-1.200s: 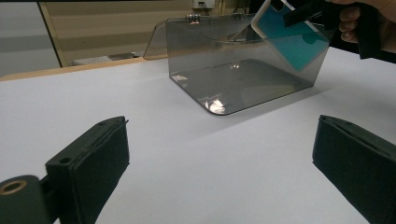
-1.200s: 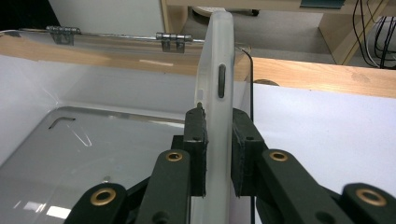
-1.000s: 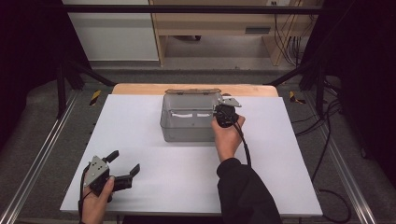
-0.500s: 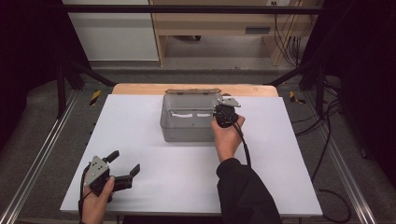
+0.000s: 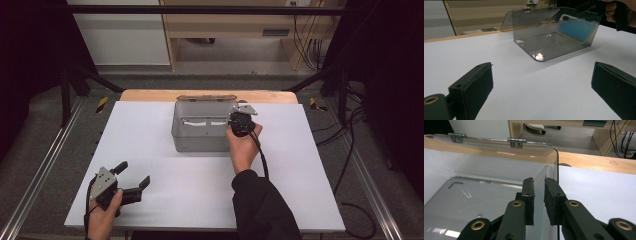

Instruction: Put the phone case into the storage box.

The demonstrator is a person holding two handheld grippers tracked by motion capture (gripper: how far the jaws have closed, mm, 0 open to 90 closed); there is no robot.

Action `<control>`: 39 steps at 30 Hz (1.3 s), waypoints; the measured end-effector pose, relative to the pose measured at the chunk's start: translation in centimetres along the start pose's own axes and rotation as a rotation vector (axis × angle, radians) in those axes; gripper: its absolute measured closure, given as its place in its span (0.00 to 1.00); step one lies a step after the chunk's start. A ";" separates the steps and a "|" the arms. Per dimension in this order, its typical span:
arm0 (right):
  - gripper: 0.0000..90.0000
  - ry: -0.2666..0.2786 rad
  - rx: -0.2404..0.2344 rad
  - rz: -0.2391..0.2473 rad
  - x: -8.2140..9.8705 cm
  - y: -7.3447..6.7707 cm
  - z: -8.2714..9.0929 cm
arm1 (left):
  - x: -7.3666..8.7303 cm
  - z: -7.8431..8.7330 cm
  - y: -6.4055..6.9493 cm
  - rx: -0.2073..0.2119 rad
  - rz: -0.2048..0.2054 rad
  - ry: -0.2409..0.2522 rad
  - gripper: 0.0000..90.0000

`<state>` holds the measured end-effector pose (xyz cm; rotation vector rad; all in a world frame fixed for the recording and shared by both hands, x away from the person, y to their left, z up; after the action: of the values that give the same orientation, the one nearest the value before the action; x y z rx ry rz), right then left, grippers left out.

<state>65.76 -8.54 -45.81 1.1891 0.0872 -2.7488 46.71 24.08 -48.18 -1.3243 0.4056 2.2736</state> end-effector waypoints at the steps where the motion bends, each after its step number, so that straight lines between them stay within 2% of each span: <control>1: 0.86 0.001 -0.001 -0.001 0.0 0.0 0.0 | 0.0 0.0 0.0 0.000 0.000 -0.001 0.04; 8: 0.84 0.013 -0.002 -0.002 -0.1 0.0 0.2 | 0.0 0.0 0.0 0.002 0.001 0.001 0.04; 14: 0.82 0.049 0.003 0.009 -0.6 0.0 0.9 | 0.0 0.0 0.0 0.002 0.001 0.001 0.04; 26: 0.77 0.104 -0.025 0.019 -1.1 -0.2 1.7 | 0.0 0.0 0.0 0.003 0.001 0.000 0.04; 39: 0.65 0.141 -0.048 0.012 -1.5 -0.5 2.3 | 0.0 0.0 0.0 0.004 0.000 -0.001 0.04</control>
<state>65.02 -8.13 -43.09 1.3645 0.1599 -2.6345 46.73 24.02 -48.20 -1.3212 0.4103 2.2723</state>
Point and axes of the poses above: each handheld gripper's, and its own axes: z roughly backward along the jaws, x roughly out of its underside, y roughly to its right, the point moved 8 cm from there along -z, roughly forward along the jaws, and after that the axes turned 15 degrees about -y, right-handed, at the moved point
